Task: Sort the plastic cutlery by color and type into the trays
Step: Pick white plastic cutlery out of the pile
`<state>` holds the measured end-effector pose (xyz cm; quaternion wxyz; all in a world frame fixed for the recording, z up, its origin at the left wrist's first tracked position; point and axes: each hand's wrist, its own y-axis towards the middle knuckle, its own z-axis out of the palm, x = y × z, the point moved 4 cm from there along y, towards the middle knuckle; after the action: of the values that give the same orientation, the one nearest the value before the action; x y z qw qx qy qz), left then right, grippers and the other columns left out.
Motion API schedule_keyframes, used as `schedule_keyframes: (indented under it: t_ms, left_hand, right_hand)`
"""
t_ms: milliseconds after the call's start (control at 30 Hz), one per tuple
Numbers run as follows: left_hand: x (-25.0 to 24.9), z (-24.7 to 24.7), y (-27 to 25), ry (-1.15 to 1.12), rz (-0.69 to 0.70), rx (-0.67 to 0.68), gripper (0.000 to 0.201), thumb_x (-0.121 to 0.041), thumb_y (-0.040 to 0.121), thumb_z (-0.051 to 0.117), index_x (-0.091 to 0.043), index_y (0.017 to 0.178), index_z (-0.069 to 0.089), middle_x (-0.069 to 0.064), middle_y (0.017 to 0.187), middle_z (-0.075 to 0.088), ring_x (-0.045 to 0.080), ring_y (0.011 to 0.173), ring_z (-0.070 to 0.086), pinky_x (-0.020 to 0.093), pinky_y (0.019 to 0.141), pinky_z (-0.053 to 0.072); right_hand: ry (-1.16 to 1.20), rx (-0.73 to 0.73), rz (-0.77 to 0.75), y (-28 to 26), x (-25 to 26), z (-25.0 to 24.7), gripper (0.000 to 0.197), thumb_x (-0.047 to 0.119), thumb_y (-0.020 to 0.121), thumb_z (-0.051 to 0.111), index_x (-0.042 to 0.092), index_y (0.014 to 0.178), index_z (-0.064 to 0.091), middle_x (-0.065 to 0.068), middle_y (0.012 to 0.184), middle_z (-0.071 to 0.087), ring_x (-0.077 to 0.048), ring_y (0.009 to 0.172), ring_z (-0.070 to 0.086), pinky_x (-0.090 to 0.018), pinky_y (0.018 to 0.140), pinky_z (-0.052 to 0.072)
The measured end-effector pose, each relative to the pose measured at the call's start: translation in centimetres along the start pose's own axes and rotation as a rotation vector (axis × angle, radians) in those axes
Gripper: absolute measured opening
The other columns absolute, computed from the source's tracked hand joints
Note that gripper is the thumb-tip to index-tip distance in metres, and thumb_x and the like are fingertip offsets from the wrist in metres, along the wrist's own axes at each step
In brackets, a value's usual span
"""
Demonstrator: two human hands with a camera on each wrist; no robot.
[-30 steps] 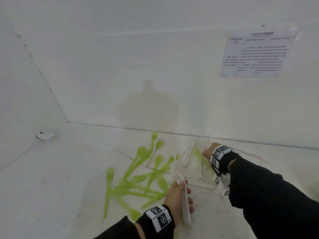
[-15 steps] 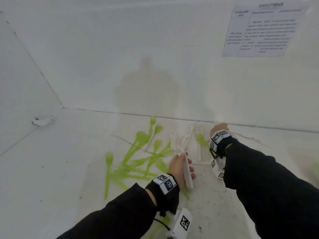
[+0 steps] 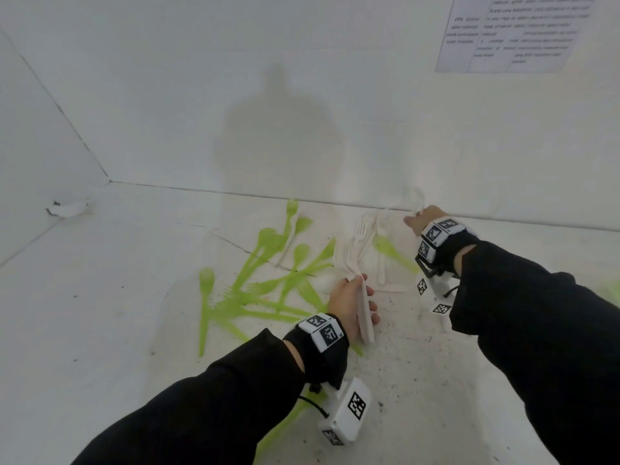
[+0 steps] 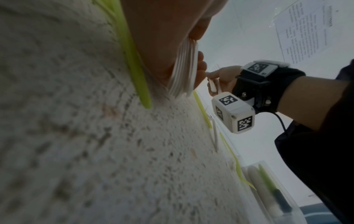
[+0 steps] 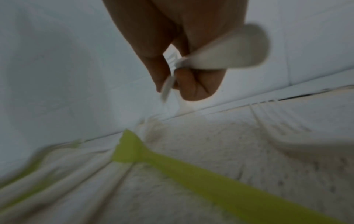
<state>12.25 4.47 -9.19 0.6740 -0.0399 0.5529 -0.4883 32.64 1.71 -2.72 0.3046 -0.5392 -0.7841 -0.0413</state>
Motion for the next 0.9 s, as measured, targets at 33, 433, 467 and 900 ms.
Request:
schedule_keyframes:
  t_ms: [33, 433, 467, 900]
  left_hand:
    - [0.0, 0.0, -0.1, 0.001, 0.006, 0.0, 0.017, -0.021, 0.098, 0.04, -0.014, 0.089, 0.052, 0.005, 0.073, 0.046, 0.018, 0.052, 0.039, 0.022, 0.044, 0.037]
    - [0.6, -0.5, -0.5, -0.006, -0.001, 0.0, 0.016, -0.021, 0.098, 0.039, -0.014, 0.089, 0.051, 0.005, 0.072, 0.046, 0.017, 0.05, 0.039, 0.021, 0.044, 0.037]
    - [0.6, -0.6, -0.5, -0.002, -0.001, 0.0, 0.016, -0.021, 0.098, 0.039, -0.014, 0.09, 0.051, 0.005, 0.071, 0.045, 0.017, 0.051, 0.039, 0.021, 0.044, 0.037]
    - [0.7, -0.6, -1.0, 0.013, 0.001, -0.002, 0.017, -0.021, 0.099, 0.038, -0.015, 0.09, 0.051, 0.005, 0.071, 0.045, 0.017, 0.051, 0.039, 0.022, 0.044, 0.038]
  right_hand:
    - [0.024, 0.015, 0.008, -0.4, 0.3, 0.2, 0.043, 0.028, 0.093, 0.052, -0.002, 0.124, 0.053, -0.021, 0.126, 0.055, -0.034, 0.119, 0.052, -0.035, 0.091, 0.043]
    - [-0.218, 0.033, -0.065, -3.0, 1.9, 3.3, 0.037, 0.022, 0.099, 0.039, 0.005, 0.13, 0.05, -0.015, 0.136, 0.048, -0.031, 0.125, 0.047, -0.042, 0.103, 0.041]
    - [-0.247, 0.047, -0.068, -3.0, 1.9, 3.5, 0.036, 0.024, 0.097, 0.044, 0.005, 0.127, 0.053, -0.014, 0.134, 0.051, -0.03, 0.124, 0.049, -0.04, 0.102, 0.041]
    - [-0.054, 0.104, -0.06, -1.3, 0.4, 3.0, 0.042, 0.022, 0.092, 0.054, -0.002, 0.127, 0.051, -0.021, 0.133, 0.05, -0.034, 0.123, 0.047, -0.029, 0.079, 0.033]
